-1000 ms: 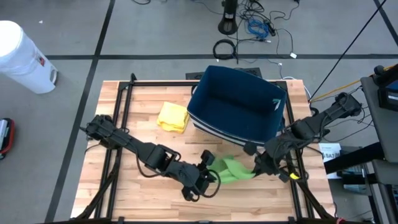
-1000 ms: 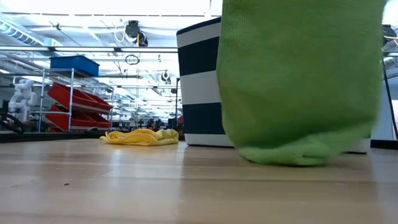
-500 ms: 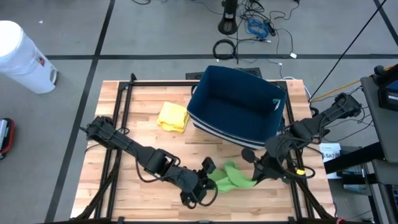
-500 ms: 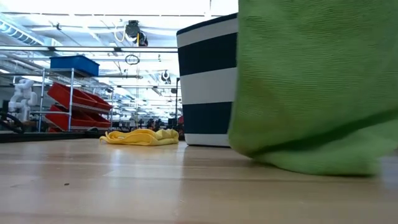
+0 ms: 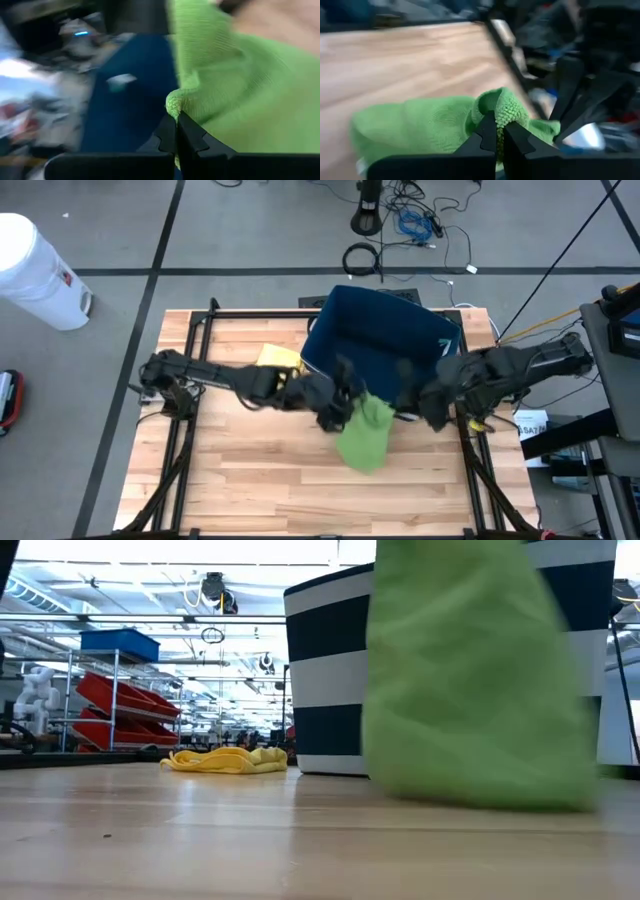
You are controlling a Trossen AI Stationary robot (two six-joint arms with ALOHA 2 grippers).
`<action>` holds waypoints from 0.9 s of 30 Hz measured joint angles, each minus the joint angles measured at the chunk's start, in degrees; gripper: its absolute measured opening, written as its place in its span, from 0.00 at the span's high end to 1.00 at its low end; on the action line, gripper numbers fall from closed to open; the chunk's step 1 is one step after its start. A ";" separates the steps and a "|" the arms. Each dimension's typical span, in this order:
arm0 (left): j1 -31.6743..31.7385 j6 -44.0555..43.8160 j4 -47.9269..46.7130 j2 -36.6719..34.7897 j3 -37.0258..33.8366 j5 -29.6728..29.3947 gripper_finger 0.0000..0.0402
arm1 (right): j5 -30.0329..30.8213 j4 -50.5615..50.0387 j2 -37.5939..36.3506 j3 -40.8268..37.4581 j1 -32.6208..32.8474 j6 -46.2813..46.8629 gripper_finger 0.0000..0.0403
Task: Fold towel
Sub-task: Fold the green towel
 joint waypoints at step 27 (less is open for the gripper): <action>-9.31 -16.03 -11.89 4.14 0.04 22.75 1.00 | -33.34 0.54 8.80 -9.25 0.13 16.85 1.00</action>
